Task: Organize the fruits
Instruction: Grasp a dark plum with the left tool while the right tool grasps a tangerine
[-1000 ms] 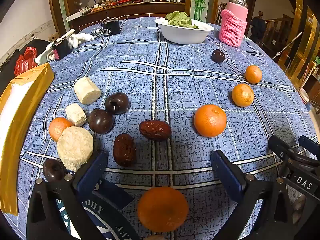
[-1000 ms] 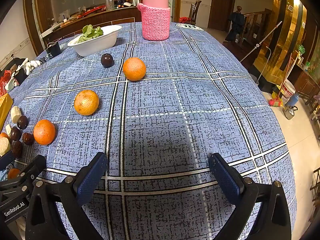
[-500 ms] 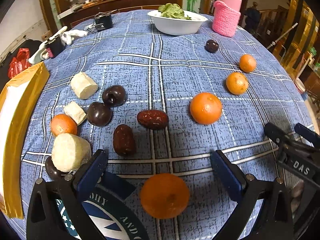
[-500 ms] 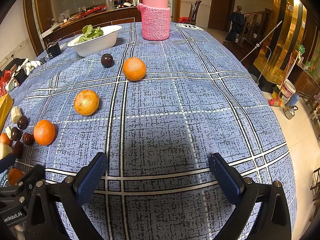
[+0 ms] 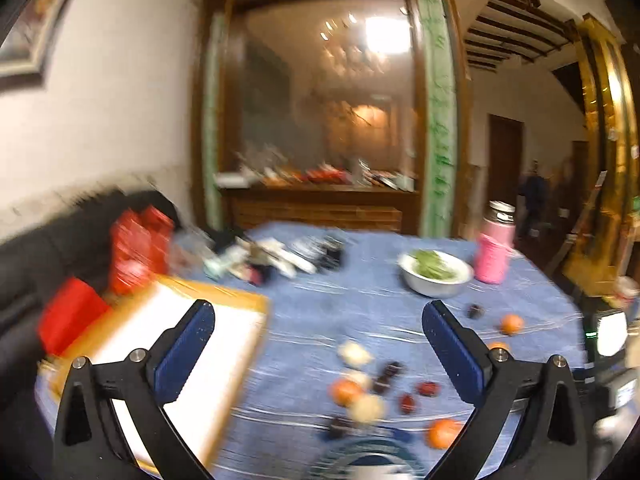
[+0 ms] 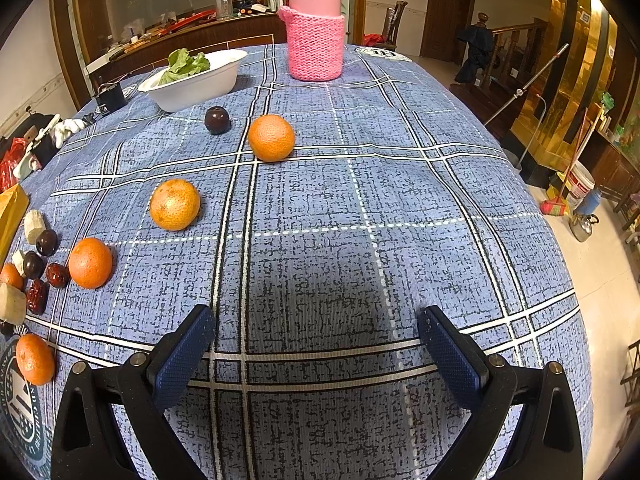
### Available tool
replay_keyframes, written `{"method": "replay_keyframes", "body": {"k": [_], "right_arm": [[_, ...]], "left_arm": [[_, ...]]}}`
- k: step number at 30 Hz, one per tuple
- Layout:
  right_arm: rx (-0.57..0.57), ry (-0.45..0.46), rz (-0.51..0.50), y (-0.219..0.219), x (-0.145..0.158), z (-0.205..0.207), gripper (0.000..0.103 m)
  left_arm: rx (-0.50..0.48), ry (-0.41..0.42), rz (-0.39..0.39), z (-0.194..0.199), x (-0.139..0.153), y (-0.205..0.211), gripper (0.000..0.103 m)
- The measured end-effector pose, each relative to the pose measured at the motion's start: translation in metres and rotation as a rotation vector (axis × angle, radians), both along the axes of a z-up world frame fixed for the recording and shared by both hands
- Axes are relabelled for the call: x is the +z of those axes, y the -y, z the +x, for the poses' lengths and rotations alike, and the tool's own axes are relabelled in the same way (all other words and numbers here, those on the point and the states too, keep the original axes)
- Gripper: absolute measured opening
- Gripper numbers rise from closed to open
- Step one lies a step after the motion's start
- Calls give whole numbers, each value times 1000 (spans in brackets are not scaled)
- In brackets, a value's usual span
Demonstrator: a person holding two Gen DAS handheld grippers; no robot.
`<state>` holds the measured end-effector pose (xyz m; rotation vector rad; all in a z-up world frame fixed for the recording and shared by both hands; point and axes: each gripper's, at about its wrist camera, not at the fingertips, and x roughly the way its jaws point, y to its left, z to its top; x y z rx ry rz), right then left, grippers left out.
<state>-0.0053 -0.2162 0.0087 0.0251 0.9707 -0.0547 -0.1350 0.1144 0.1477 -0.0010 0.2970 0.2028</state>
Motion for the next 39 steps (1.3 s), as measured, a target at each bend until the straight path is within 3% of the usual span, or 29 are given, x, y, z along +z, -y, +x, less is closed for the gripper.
{"method": "replay_keyframes", "body": {"k": [2,5,8,12,15,16,17,19,21,22,23,25,26,27,29,32,39], "right_arm": [[-3,-16,2,1,1,1,103],[-24,-49,0,-4,0,5,103],[-57,-68,-2,-8,1,3,103],[-37,-72,1,-9,0,1,103],[-46,-92,-11,-8,3,-3,99],[-55,-79,-13,-8,8,-9,92],[-52,-39,0,-11,16,-18,87],[-19,86,39,-21,39,-41,88],[21,228,38,-37,58,-64,94],[48,286,54,-45,65,-73,103],[73,316,76,-52,68,-77,103],[135,246,87,-74,66,-72,103],[186,198,95,-88,62,-68,100],[222,180,103,-96,58,-69,98],[289,150,107,-117,51,-68,91],[372,97,141,-139,40,-67,80],[428,27,130,-169,13,-59,73]], "left_arm": [[21,-54,39,2,-1,-7,103],[29,-108,20,8,-8,-15,103],[-12,-177,-73,11,-18,-29,103],[-108,-325,-256,14,-37,-55,103],[-127,-341,-348,15,-43,-70,103],[-131,-327,-367,12,-42,-73,103],[-137,-311,-376,9,-40,-76,103],[-152,-278,-369,4,-39,-80,103],[-143,-299,-352,8,-45,-78,103],[-140,-327,-348,13,-51,-76,103],[-149,-371,-352,20,-59,-73,103],[-194,-425,-370,24,-70,-73,96],[-217,-449,-370,26,-76,-70,78],[-227,-465,-363,27,-79,-67,54],[-241,-507,-345,32,-86,-63,27],[-239,-520,-354,35,-94,-65,25],[-290,-536,-272,40,-102,-47,33]]}}
